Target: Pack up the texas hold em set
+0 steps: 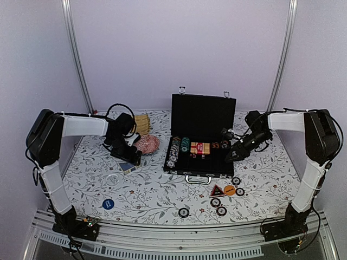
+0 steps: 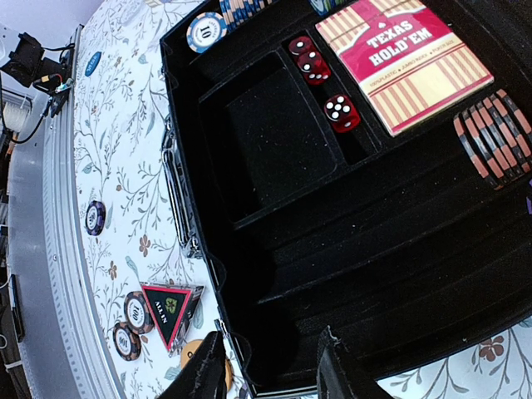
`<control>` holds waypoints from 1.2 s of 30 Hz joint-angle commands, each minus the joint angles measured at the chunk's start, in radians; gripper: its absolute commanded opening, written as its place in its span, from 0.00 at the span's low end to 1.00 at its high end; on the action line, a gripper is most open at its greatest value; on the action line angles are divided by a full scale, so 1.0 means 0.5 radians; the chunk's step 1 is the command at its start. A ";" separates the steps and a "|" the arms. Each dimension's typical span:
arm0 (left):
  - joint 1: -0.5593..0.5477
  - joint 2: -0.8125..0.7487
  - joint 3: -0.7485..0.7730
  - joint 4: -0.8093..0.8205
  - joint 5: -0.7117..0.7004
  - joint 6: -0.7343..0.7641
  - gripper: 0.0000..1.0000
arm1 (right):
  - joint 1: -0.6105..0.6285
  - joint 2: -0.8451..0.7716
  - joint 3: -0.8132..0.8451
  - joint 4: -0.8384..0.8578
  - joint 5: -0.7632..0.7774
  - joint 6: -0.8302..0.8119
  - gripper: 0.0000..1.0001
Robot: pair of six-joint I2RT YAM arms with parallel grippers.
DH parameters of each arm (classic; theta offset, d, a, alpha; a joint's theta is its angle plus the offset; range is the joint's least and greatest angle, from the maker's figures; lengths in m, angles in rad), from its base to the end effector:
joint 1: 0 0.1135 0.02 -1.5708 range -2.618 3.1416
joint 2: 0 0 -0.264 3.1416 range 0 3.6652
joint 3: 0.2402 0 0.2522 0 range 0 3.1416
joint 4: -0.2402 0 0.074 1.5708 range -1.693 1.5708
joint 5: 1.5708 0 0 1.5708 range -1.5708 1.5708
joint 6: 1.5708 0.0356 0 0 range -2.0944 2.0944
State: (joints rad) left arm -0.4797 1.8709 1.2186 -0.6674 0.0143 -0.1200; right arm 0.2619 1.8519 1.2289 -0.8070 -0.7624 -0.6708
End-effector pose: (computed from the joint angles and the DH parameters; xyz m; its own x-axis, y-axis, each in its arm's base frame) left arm 0.3159 -0.1649 0.1585 -0.9087 0.3378 -0.2450 0.3584 0.9325 -0.0435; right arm 0.3232 0.1121 0.1742 -0.5745 -0.6194 -0.5350 -0.8145 0.3682 0.4484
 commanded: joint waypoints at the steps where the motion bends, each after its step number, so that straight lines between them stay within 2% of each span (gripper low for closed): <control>1: -0.023 -0.074 0.007 -0.036 0.025 0.149 0.95 | 0.015 0.017 -0.011 -0.023 -0.025 -0.024 0.39; 5: 0.006 -0.171 -0.041 0.081 0.036 0.209 0.97 | 0.022 0.021 -0.010 -0.033 -0.025 -0.030 0.39; 9: 0.064 -0.244 -0.116 0.139 0.247 0.276 0.97 | 0.027 0.021 -0.010 -0.034 -0.028 -0.035 0.39; 13: 0.065 -0.189 -0.165 0.141 0.368 0.287 0.97 | 0.029 0.023 -0.010 -0.040 -0.026 -0.042 0.39; 21: -0.071 -0.070 -0.214 0.156 0.091 0.300 0.97 | 0.032 0.028 -0.009 -0.052 -0.031 -0.054 0.40; 27: -0.171 -0.080 -0.220 0.088 0.109 0.270 0.93 | 0.034 0.036 -0.007 -0.060 -0.031 -0.060 0.39; 33: -0.259 -0.109 -0.190 -0.026 0.306 0.200 0.86 | 0.042 0.054 -0.007 -0.063 -0.028 -0.060 0.39; 36: -0.307 -0.165 -0.145 -0.061 0.214 0.166 0.84 | 0.049 0.061 -0.004 -0.062 -0.028 -0.059 0.39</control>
State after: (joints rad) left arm -0.5858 1.8091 1.1324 -0.6205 0.0891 -0.0036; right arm 0.2756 1.8591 1.2289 -0.8242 -0.7635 -0.6903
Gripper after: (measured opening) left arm 0.844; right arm 0.395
